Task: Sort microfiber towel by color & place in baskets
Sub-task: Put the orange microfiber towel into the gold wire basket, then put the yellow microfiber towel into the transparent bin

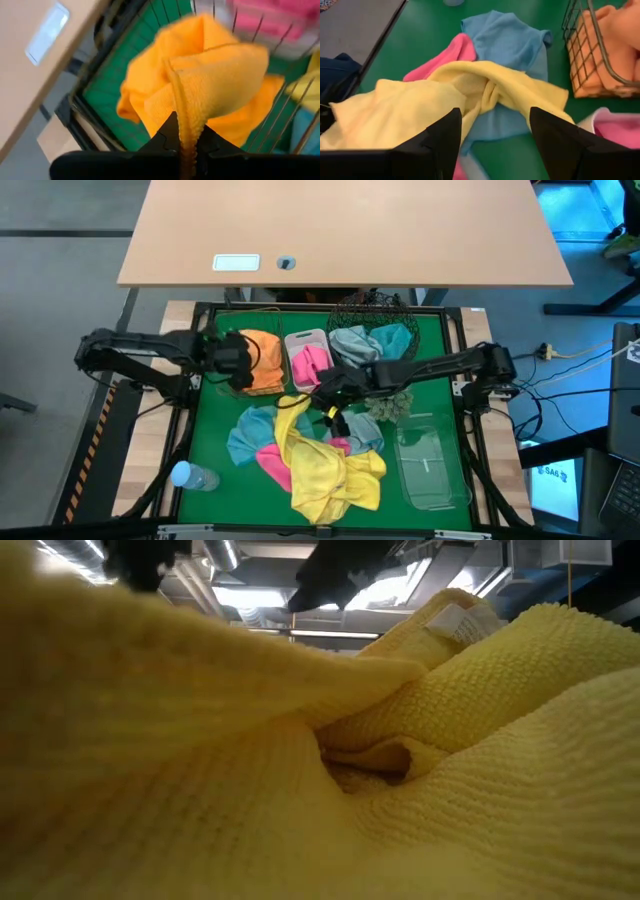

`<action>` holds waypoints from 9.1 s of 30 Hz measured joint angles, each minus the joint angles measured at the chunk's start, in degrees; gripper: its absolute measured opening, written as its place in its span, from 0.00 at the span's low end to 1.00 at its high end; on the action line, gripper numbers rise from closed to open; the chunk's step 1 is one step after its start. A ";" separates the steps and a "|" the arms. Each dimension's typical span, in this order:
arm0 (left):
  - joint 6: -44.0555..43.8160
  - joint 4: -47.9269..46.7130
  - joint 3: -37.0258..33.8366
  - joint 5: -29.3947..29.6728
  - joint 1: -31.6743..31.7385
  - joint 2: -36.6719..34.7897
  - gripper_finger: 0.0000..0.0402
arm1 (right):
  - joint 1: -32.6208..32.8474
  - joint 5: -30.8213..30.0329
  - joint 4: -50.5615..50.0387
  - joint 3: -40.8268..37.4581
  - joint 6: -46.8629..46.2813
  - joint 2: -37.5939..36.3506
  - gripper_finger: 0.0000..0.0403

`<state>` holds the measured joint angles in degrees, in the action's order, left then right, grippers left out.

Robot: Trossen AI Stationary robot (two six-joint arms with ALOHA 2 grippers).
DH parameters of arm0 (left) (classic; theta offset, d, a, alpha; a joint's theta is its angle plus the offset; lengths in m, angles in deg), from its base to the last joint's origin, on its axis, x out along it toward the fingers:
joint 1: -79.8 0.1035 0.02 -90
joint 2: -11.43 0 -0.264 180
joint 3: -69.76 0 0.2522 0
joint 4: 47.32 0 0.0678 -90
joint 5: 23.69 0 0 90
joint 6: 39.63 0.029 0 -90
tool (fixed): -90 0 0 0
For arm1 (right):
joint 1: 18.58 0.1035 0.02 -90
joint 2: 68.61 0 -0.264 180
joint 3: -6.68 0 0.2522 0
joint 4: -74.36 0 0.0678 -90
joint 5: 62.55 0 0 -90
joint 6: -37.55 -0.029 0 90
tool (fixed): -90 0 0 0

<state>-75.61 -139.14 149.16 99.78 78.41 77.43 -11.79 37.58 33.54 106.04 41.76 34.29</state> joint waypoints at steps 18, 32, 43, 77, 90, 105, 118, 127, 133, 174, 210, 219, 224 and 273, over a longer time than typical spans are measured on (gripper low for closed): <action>0.05 5.08 -8.69 -1.51 0.00 -0.02 0.19 | 0.00 -5.89 11.12 0.00 5.12 10.65 0.58; 3.42 7.83 -8.69 -4.21 -0.02 -0.02 0.33 | -0.02 -12.52 14.90 0.00 10.06 17.98 0.57; 5.41 6.76 -2.11 -10.36 -0.04 -0.04 0.33 | 0.00 -11.65 14.42 1.01 9.17 18.22 0.07; 10.72 27.63 2.85 -14.95 -4.73 -0.72 0.33 | 6.23 0.02 -30.73 17.27 -12.10 -16.94 0.01; 10.91 38.23 2.85 -14.94 -9.26 2.35 0.33 | 20.64 -6.38 -49.24 17.25 -21.27 -26.78 0.01; 11.03 53.57 2.83 -15.82 -11.45 11.88 0.33 | 43.44 -20.39 -60.61 7.03 -40.19 -28.45 0.02; 11.09 60.79 2.83 -19.71 -12.33 20.38 0.33 | 47.56 -23.55 -45.96 -20.88 -55.20 -28.40 0.03; 11.16 61.11 2.80 -19.70 -12.72 21.07 0.33 | 43.58 -24.28 -13.48 -32.30 -54.93 -28.40 0.03; 11.18 61.03 2.80 -19.87 -13.43 21.07 0.33 | 40.39 -24.19 -11.18 -32.50 -54.80 -28.40 0.03; -40.19 47.35 2.78 -16.46 -27.67 29.54 0.33 | 38.56 -4.96 -28.86 -30.53 -54.37 -28.40 0.45; -31.13 64.75 2.78 -18.09 -25.14 37.77 0.01 | 38.56 -39.08 -28.86 -12.33 -32.02 -28.42 0.46; -20.30 72.66 2.78 -17.96 -21.52 33.17 0.00 | 36.60 -41.46 -16.14 -12.35 -18.50 -28.18 0.46; -13.03 80.35 2.78 -21.81 -19.70 31.89 0.00 | 31.68 -40.07 -11.65 -12.37 -12.36 -27.20 0.46; -3.07 87.48 2.78 -23.34 -18.09 32.10 0.23 | 17.62 -1.99 -8.51 -12.39 -2.89 -18.43 0.02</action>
<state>-78.68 -51.65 151.94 76.44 60.33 109.53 5.82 35.59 25.03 93.65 38.87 15.86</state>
